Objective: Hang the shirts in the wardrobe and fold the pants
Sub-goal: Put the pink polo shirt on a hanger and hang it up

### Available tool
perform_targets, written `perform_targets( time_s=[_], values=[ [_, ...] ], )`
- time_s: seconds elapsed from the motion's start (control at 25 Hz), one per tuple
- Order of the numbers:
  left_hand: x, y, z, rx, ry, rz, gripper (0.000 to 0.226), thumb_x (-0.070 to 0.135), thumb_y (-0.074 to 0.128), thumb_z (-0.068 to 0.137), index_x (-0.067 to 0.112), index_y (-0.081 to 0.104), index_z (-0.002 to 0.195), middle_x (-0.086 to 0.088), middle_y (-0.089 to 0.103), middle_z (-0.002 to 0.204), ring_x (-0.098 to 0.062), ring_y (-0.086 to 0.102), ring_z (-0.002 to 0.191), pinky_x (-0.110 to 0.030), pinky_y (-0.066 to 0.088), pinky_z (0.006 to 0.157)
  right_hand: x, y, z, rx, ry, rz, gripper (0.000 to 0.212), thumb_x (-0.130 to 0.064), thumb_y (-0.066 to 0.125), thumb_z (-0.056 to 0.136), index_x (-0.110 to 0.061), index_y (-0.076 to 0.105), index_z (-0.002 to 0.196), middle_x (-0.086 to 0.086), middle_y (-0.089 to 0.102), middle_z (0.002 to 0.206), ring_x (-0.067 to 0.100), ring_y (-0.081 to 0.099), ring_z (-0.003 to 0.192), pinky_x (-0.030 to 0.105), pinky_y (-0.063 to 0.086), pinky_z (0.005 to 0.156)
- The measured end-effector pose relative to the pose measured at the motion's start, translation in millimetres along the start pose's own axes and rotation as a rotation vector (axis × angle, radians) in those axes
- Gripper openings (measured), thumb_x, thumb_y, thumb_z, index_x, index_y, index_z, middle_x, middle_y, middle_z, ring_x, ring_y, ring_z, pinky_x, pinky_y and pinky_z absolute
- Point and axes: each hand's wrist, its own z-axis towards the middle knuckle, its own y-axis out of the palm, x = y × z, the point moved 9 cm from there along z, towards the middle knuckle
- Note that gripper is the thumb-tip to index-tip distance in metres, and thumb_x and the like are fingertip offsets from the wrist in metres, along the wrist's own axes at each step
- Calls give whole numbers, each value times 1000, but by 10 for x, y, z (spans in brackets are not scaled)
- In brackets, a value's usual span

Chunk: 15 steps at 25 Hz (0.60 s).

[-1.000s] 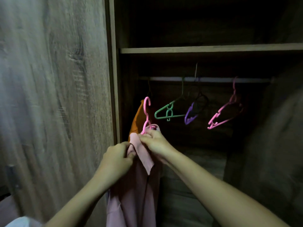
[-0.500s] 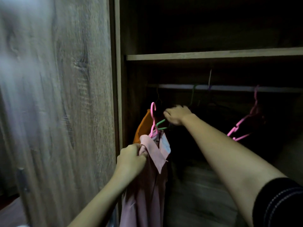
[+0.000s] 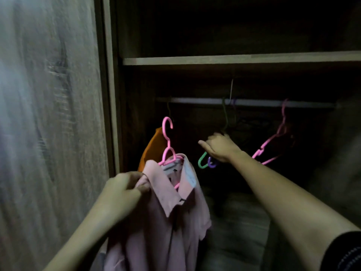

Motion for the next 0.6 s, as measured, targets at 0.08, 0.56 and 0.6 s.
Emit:
perform_targets(
  time_s=[0.08,0.56,0.6],
  values=[
    [47,1,88,21,-10,-10,15,14,64,85,28,65,81,-4,71,87,-17,63,88,-27,45,72,9,-120,-86,141,-25,124,67,-44,12,94,-3,65,92,19,67,100,33,57,104,42,33,99],
    [1278,400,1175,188,123,262,29,16,48,88,0,59,109,-24,60,114,-43,54,108,-38,43,83,377,-518,-365,547,-31,836,43,-41,38,81,-23,35,43,-6,37,46,5,44,52,19,27,62],
    [1331,442,1247,194,124,273,28,15,48,88,1,59,108,-24,59,115,-43,54,108,-38,42,81,416,-536,-395,549,-27,912,44,-40,38,79,-16,42,42,0,43,48,10,46,55,23,30,63]
  ],
)
